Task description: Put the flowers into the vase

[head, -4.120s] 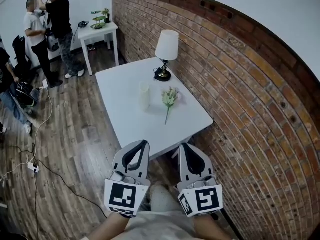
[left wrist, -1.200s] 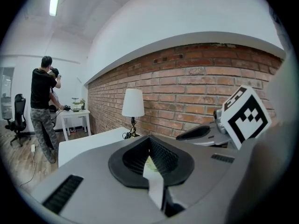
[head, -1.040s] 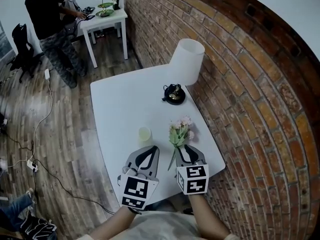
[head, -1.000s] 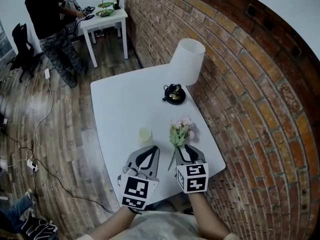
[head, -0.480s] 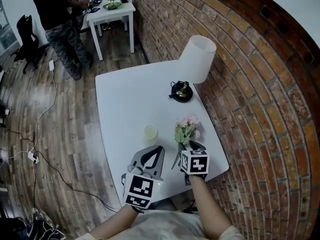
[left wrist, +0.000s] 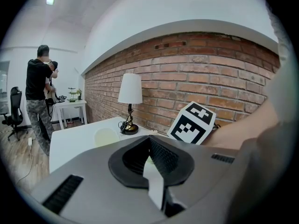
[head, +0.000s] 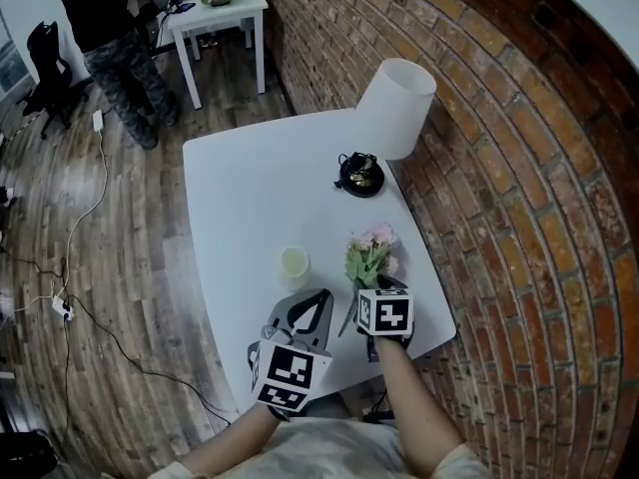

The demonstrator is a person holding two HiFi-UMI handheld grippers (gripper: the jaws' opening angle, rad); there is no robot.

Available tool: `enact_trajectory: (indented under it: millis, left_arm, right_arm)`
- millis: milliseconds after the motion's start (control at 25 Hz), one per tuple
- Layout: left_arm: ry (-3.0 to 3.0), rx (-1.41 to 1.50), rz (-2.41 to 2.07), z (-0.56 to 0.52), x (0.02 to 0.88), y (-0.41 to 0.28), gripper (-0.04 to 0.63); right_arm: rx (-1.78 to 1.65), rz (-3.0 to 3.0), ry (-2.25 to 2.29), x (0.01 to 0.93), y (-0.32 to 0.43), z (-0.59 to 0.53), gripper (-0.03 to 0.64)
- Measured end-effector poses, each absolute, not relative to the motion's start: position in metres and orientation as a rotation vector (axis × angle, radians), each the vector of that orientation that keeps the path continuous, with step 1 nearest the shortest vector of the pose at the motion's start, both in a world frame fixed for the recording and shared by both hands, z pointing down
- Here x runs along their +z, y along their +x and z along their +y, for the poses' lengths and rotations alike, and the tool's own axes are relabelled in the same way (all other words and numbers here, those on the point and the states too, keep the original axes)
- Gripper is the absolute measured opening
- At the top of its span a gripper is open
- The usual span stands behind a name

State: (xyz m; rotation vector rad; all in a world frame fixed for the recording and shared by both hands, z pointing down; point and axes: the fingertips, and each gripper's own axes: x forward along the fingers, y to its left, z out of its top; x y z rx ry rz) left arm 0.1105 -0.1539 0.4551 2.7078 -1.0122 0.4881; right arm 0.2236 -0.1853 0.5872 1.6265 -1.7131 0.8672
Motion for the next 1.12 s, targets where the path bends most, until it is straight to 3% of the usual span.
enact_trajectory:
  millis: [1120]
  left_arm:
    - [2.662, 0.464, -1.027, -0.16, 0.463, 0.105, 0.009]
  right_arm:
    - [1.429, -1.392, 1.718, 0.668, 0.246, -0.199, 0.172]
